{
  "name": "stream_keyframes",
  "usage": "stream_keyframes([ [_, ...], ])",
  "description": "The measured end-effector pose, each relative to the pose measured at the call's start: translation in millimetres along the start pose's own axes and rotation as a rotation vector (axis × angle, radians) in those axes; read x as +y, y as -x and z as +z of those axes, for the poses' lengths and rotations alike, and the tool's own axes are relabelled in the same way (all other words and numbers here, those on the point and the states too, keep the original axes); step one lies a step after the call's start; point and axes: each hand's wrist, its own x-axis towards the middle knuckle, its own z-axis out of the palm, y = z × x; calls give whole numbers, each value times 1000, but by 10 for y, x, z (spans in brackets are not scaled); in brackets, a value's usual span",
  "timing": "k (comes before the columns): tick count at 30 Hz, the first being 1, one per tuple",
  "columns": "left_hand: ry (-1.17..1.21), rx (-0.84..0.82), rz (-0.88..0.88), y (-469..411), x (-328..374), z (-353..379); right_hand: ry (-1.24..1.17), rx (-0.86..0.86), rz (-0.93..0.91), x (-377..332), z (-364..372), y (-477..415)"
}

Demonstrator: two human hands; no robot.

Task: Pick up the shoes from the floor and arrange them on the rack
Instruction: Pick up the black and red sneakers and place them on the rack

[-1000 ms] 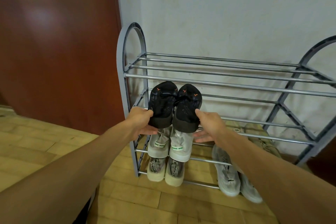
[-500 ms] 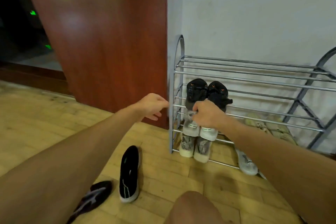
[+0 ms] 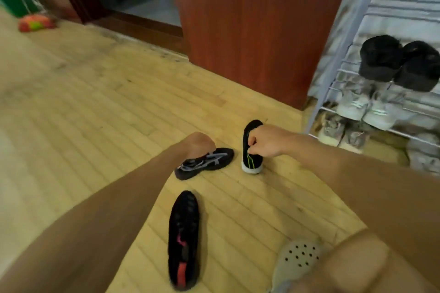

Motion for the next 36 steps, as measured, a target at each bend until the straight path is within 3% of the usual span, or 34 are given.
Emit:
stream_keyframes([
  [5, 101, -40, -290, 1, -1180, 452, -15, -166, -21, -166, 840, -207],
  [9, 194, 50, -524, 78, -1954, 722, 32, -198, -84, -76, 1101, -307],
  [11, 231, 56, -663, 188, -2215, 883, -34, -180, -91, -6, 1192, -336],
  [13, 231, -50, -778, 329, -2407, 1117, -101, -174, -82, 112, 1333, -307],
  [16, 476, -42, -869, 464, -2519, 1490, -167, -208, -40, 409, 1578, -225],
  [20, 608, 93, -877, 494, -2536, 1702, -166, -259, 71, 756, 1724, -104],
  [27, 692, 64, -817, 604, -2418, 1684, -109, -329, 100, 813, 1744, 36],
  [31, 831, 120, -608, 458, -1779, 1526, -108, -297, 85, 615, 1471, 52],
  [36, 856, 95, -253, 245, -679, 1098, -224, -75, 135, 430, 971, 232],
])
